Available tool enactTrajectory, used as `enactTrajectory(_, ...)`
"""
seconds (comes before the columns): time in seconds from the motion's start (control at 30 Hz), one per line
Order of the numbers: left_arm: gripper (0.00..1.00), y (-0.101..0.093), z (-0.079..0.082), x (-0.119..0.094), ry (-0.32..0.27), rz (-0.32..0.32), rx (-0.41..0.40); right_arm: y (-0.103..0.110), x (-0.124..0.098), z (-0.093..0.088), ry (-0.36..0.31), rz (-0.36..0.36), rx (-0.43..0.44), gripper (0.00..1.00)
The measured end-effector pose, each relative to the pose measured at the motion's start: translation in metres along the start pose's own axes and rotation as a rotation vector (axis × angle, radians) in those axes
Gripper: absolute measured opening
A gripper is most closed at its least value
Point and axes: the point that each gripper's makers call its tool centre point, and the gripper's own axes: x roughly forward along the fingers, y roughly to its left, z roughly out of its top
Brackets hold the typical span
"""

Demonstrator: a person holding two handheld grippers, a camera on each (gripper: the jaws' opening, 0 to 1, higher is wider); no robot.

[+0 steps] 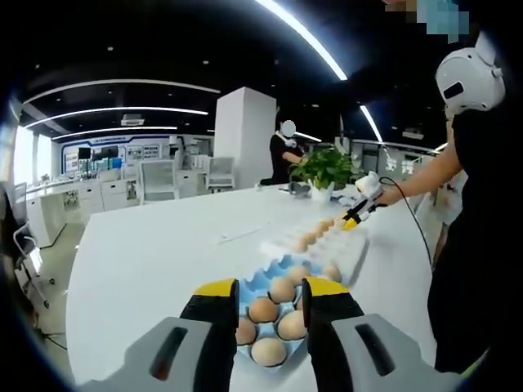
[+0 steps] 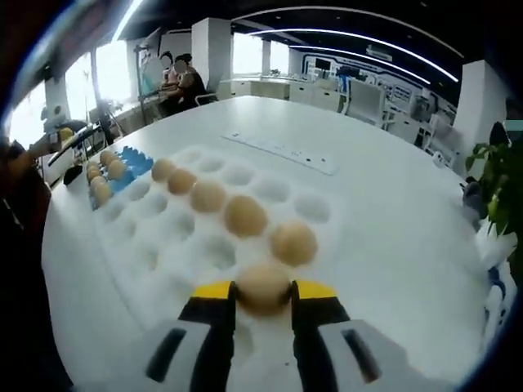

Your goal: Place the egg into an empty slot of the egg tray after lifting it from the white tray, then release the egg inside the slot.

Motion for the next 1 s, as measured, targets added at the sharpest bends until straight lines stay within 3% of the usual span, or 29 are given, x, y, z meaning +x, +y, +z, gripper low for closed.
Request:
enactTrajectory(0.27,0.31,0.005,-0.002,0.000,0.004,0.003,-0.009,-0.001,-0.002,0.003,-0.029,-0.029,0.049,0.25)
enactTrajectory(0.67,0.31,0.003,-0.002,0.004,-0.001,-0.002,-0.014,0.008,-0.019,0.018,-0.057,-0.015,-0.016,0.25)
enactTrajectory(1.0,0.31,0.002,-0.002,0.007,-0.001,0.009,-0.022,0.046,-0.021,0.058,-0.128,0.080,-0.101,0.25)
